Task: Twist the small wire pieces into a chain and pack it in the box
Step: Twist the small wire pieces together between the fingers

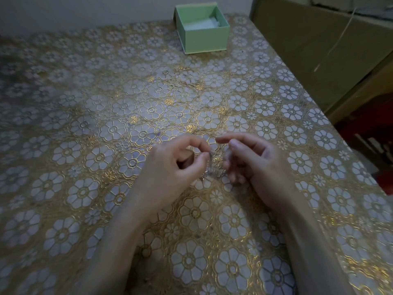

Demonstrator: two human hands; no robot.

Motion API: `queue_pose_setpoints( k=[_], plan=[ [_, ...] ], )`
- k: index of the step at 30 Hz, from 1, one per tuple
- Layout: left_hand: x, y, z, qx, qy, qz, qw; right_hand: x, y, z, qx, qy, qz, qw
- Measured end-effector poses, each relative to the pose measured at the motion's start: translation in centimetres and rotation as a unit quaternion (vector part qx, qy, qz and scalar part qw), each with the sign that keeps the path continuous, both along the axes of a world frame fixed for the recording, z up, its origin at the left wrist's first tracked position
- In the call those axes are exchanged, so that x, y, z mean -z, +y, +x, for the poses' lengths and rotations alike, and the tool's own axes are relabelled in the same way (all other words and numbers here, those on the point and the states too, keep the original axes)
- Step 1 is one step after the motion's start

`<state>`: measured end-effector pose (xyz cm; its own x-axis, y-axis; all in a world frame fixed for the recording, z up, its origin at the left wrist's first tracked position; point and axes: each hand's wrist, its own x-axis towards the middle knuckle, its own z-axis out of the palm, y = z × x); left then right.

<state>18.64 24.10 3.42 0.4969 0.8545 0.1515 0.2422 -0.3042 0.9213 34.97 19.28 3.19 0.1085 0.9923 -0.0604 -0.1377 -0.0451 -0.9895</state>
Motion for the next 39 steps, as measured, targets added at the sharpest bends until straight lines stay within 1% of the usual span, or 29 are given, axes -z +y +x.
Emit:
queue_pose_setpoints(
  k=[4, 8, 15, 19, 24, 29, 32, 39],
  plan=[
    [0.0, -0.1, 0.0, -0.002, 0.022, 0.039, 0.999, 0.1, 0.1, -0.2, -0.016, -0.034, 0.020, 0.999],
    [0.2, -0.1, 0.1, -0.016, 0.051, 0.041, 0.998, 0.3, 0.1, -0.5, -0.021, -0.081, 0.052, 0.995],
    [0.4, -0.1, 0.1, -0.027, 0.068, 0.038, 0.997, 0.8, 0.3, -0.8, 0.000, -0.169, 0.074, 0.983],
    [0.6, 0.0, 0.1, -0.036, 0.087, 0.055, 0.994, 1.1, 0.4, -1.0, 0.020, -0.234, 0.094, 0.968],
    [1.2, 0.2, 0.0, -0.047, 0.123, 0.113, 0.985, 1.6, 0.6, -1.2, 0.050, -0.270, 0.116, 0.955],
    [1.6, 0.3, -0.1, -0.053, 0.122, 0.116, 0.984, 1.8, 0.7, -1.2, 0.048, -0.330, 0.128, 0.934],
    [1.6, 0.4, -0.1, -0.049, 0.119, 0.115, 0.985, 1.9, 0.8, -1.3, 0.045, -0.350, 0.129, 0.927],
    [1.6, 0.3, -0.1, -0.037, 0.119, 0.108, 0.986, 2.1, 0.8, -1.3, 0.033, -0.363, 0.110, 0.925]
  ],
)
